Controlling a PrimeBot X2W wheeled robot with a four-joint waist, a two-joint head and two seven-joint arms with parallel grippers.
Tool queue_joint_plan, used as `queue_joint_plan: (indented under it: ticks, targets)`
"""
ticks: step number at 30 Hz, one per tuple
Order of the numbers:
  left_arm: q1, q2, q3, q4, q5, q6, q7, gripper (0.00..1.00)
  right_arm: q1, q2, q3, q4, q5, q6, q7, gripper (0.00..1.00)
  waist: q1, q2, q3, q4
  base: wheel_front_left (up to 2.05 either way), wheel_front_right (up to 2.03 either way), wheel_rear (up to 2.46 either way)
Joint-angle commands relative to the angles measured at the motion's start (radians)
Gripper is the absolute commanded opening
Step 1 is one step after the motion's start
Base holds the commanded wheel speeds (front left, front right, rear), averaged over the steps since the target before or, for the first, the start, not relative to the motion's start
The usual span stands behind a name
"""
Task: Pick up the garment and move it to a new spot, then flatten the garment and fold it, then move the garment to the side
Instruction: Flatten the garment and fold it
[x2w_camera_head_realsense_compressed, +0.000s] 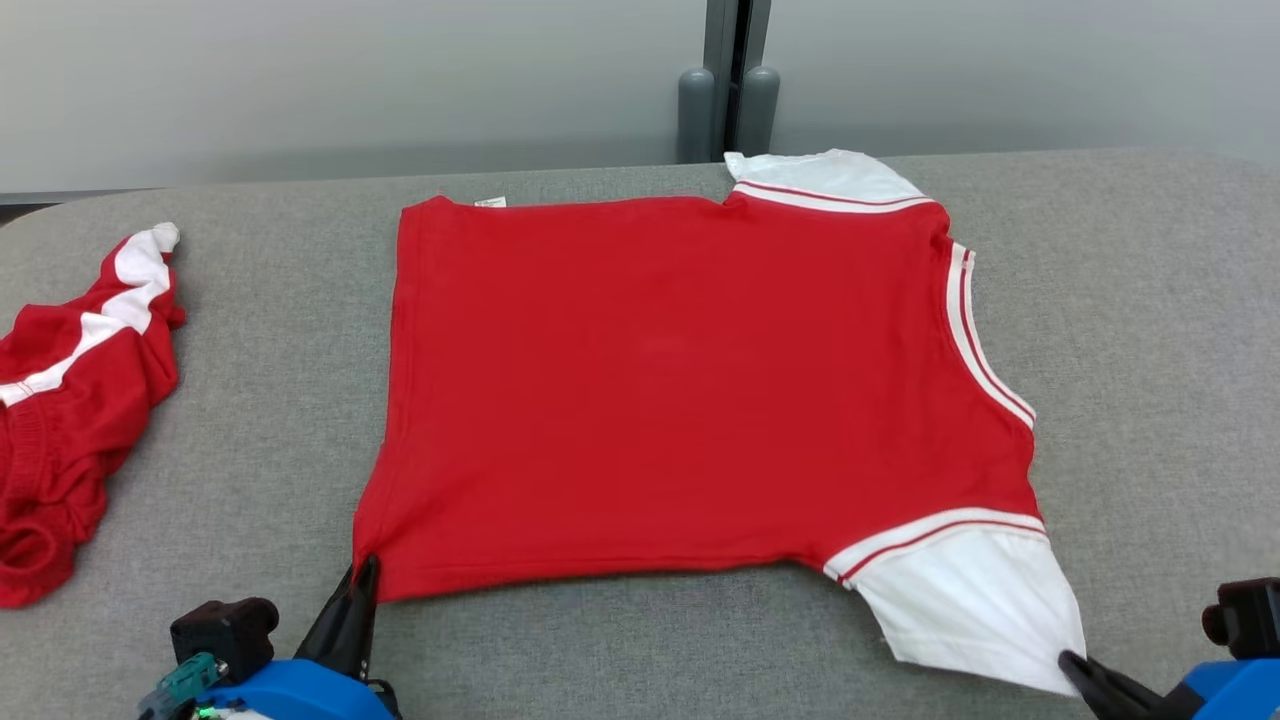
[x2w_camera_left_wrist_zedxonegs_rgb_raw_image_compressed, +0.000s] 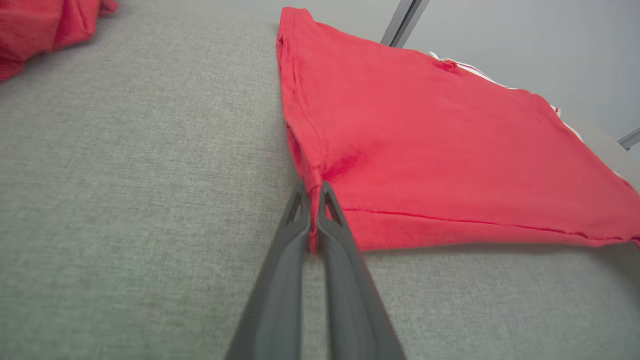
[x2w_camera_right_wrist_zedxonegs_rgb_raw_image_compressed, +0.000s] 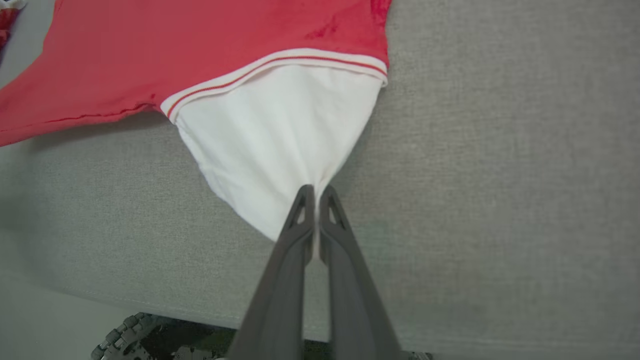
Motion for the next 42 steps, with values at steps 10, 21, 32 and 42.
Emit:
queue_joint_plan:
  ticks: [10,21,32,42]
  targets:
    - [0.095,0.157,-0.028,-0.137,0.078,0.08,0.145,0.0,0.133,0.006,-0.026,-0.065,0.08,0.0,0.164,0.0,0.0002,0.0,-0.023,-0.008,0.0,0.0,0.0]
    - [0.07,0.202,-0.047,-0.29,0.055,0.101,0.293,0.0,-0.041,-0.02,0.06,-0.098,0.005,0.0,0.105,0.0,0.0002,0.0,-0.014,-0.026,0.0,0.0,0.0]
    - [-0.129,0.227,-0.003,-0.338,-0.214,0.019,0.624,0.0,-0.359,-0.199,0.16,0.027,0.048,0.0,0.053,0.0,0.0002,0.0,0.049,-0.009,0.0,0.0,0.0]
    - [-0.205,0.23,0.054,-0.269,-0.261,0.07,0.669,0.0,-0.539,-0.269,0.246,0.186,0.088,0.0,-0.034,0.0,0.0002,0.0,0.115,-0.007,0.0,0.0,0.0]
